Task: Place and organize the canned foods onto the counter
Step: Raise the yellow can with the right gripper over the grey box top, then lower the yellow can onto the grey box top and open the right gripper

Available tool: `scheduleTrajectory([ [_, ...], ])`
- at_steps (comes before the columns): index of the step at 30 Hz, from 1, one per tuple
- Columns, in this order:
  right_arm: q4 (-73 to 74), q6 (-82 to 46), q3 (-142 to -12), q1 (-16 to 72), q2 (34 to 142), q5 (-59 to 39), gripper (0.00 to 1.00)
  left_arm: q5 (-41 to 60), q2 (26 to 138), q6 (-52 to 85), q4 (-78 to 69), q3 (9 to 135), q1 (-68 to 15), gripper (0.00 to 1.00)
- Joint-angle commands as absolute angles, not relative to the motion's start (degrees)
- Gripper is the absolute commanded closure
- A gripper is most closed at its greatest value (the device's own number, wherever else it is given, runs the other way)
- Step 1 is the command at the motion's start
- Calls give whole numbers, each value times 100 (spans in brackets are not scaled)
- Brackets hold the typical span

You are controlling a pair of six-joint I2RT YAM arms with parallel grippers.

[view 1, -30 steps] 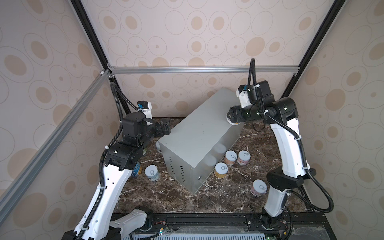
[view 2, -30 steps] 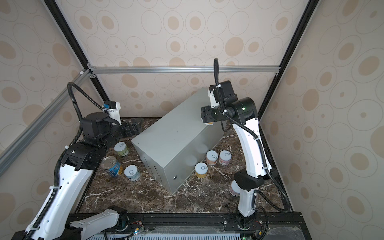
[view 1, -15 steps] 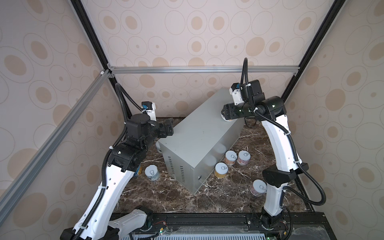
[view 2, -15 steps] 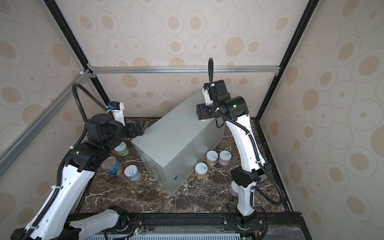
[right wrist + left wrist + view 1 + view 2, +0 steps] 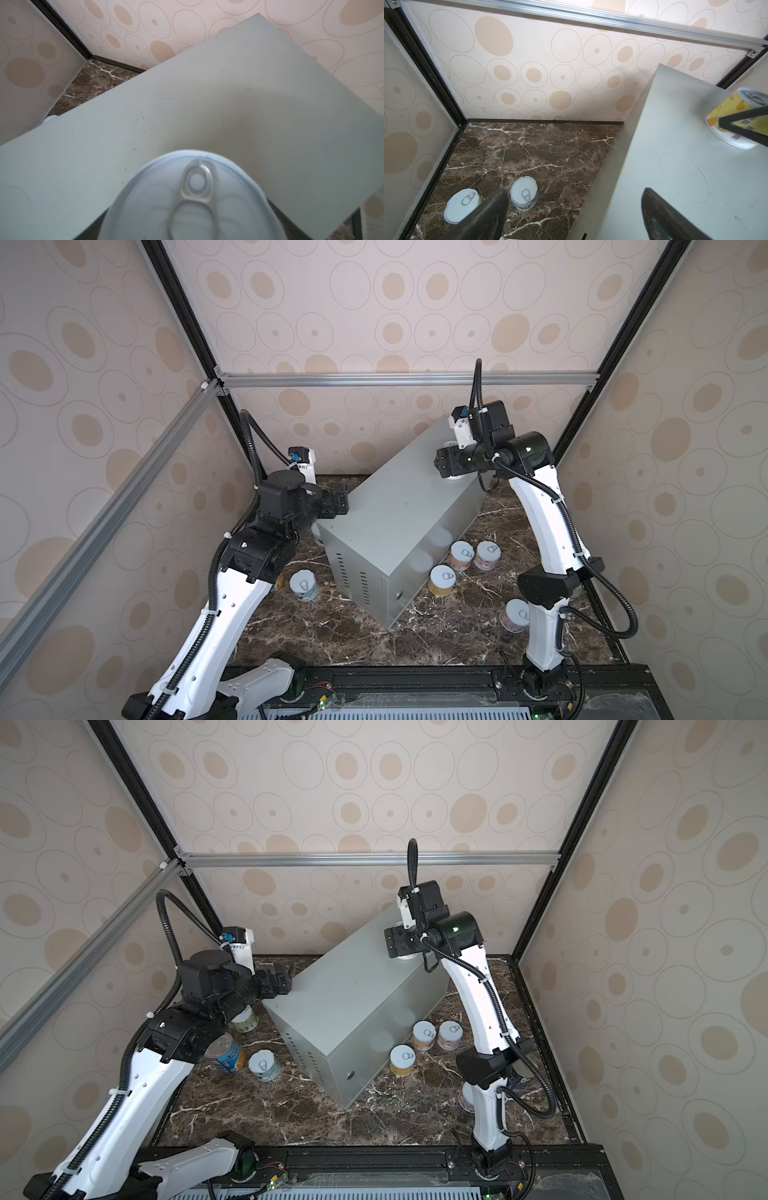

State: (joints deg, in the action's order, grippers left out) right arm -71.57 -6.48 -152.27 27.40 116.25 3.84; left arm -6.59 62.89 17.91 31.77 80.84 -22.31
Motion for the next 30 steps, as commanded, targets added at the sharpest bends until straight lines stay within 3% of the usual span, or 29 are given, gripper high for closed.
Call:
scheduleTrajectory([
  [1, -7230, -569, -15187, 2775, 11738, 391, 7, -712, 6281, 1626, 3085, 8180, -2282, 1],
  [6, -7148, -551, -15091, 2777, 11660, 319, 0, -722, 6293, 1636, 3046, 8130, -2280, 1],
  [14, -6503, -553, -14211, 2777, 10983, 176, 1, -856, 6226, 1617, 2987, 8009, -2287, 1],
  [30, -3857, -562, -10488, 2770, 8856, -6, 1, -1125, 5597, 1748, 3027, 7312, -2284, 0],
])
